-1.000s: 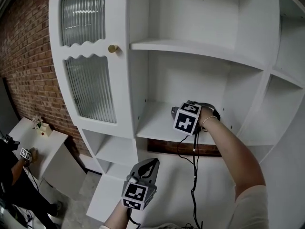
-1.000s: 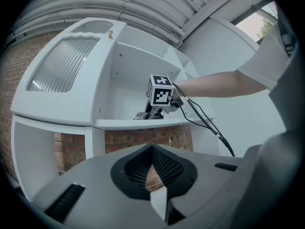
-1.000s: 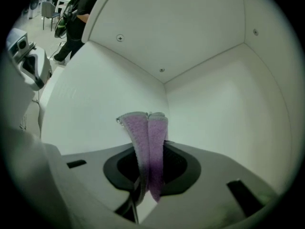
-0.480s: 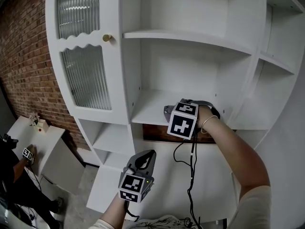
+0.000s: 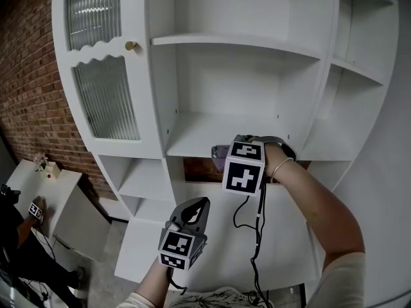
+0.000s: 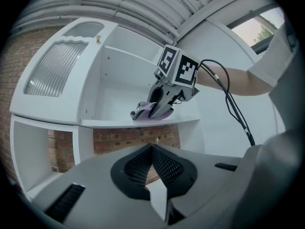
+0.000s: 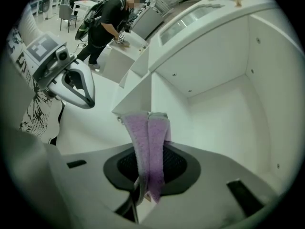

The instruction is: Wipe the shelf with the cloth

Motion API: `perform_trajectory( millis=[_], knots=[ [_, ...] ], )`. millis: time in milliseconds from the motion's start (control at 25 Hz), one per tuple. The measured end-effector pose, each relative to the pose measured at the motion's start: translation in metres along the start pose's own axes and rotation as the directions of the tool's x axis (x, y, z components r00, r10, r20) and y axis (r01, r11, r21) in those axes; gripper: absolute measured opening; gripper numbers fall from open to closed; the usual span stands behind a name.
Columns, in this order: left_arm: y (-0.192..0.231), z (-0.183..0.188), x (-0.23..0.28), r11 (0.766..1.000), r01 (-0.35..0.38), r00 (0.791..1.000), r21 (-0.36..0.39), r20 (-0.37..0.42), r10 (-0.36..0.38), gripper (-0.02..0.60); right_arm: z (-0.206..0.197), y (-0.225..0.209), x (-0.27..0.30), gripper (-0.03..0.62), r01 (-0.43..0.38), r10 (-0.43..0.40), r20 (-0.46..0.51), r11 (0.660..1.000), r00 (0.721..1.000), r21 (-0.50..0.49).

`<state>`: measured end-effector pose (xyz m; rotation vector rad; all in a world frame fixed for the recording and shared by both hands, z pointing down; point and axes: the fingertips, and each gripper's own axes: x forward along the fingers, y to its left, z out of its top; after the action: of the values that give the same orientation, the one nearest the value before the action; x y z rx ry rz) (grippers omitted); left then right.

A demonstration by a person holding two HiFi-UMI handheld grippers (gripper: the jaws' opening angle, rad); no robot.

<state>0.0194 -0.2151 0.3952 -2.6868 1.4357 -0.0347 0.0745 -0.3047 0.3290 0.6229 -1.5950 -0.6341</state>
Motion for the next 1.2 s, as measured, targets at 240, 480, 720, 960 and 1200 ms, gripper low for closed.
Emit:
perform_trajectory(
  millis=[240, 480, 720, 960, 1200],
  knots=[
    [-0.014, 0.001, 0.016, 1.000, 0.029, 1.000, -0.004, 0.003, -0.029, 0.014, -0.011, -0.007, -0.009, 0.081, 0.045, -0.045, 0.024, 0.999, 0.999, 0.011],
    [-0.027, -0.005, 0.030, 0.998, 0.066, 0.998, -0.005, -0.026, -0.066, 0.014, -0.037, -0.046, 0.003, 0.083, 0.158, -0.158, -0.001, 0.986, 0.987, 0.048],
    [-0.023, -0.009, 0.043, 0.998, 0.061, 0.998, -0.019, -0.018, -0.061, 0.014, -0.069, -0.117, 0.031, 0.083, 0.360, -0.357, -0.054, 0.931, 0.933, 0.063],
    [-0.004, -0.021, 0.052, 0.999, 0.027, 0.999, -0.022, -0.031, -0.027, 0.014, -0.093, -0.144, 0.071, 0.083, 0.365, -0.364, -0.125, 0.931, 0.923, -0.010],
    [0.013, -0.030, 0.065, 0.999, -0.011, 0.999, -0.040, -0.038, 0.010, 0.014, -0.114, -0.163, 0.101, 0.083, 0.359, -0.364, -0.220, 0.931, 0.905, -0.064]
  ],
)
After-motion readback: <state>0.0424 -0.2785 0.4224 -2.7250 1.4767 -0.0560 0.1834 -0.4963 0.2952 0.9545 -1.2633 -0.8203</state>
